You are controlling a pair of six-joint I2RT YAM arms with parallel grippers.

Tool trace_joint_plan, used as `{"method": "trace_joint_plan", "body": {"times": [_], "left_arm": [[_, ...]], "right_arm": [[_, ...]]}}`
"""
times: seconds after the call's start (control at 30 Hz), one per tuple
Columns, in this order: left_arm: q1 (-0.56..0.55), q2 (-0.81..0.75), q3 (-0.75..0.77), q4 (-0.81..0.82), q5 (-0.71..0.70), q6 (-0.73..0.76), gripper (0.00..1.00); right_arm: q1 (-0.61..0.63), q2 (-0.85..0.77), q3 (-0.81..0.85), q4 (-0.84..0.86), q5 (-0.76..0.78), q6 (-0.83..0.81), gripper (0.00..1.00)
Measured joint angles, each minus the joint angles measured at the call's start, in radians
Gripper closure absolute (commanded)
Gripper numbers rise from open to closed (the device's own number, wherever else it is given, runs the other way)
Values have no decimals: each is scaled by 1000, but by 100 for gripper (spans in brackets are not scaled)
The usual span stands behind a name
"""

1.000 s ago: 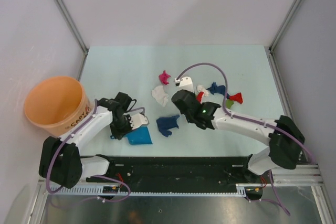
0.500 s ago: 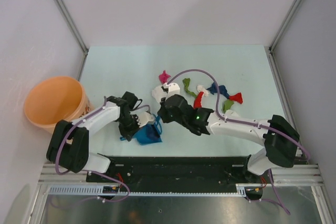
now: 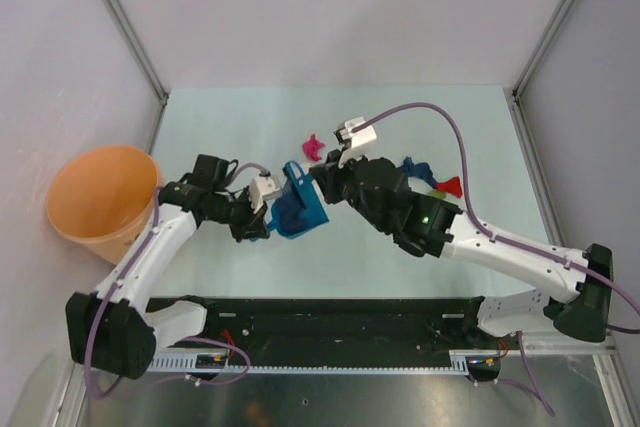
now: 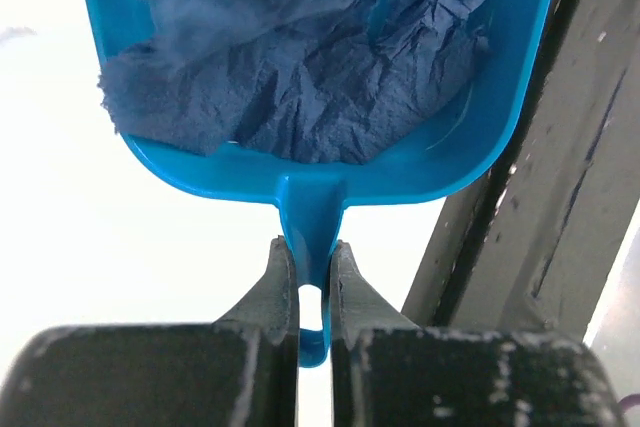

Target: Sweep away the paper scraps from the table

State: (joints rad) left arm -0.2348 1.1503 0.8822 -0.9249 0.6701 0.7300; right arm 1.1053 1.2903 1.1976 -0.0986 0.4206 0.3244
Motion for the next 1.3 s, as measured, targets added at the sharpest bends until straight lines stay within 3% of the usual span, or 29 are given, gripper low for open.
{"method": "trace_joint_plan", "body": {"times": [0.27, 0.5, 1.13, 1.3], "left_arm": [[25, -65, 133, 26, 91, -141, 100], [148, -78, 274, 34, 88, -337, 100], [661, -286, 424, 146, 91, -850, 100], [938, -345, 363, 230, 188, -1088, 100]], "right_arm": [[50, -92, 58, 218, 217, -275, 100], [50, -133, 129, 386, 283, -414, 100], [51, -164, 129, 156, 290, -334, 100], [64, -204, 129, 72, 282, -292, 100]]}}
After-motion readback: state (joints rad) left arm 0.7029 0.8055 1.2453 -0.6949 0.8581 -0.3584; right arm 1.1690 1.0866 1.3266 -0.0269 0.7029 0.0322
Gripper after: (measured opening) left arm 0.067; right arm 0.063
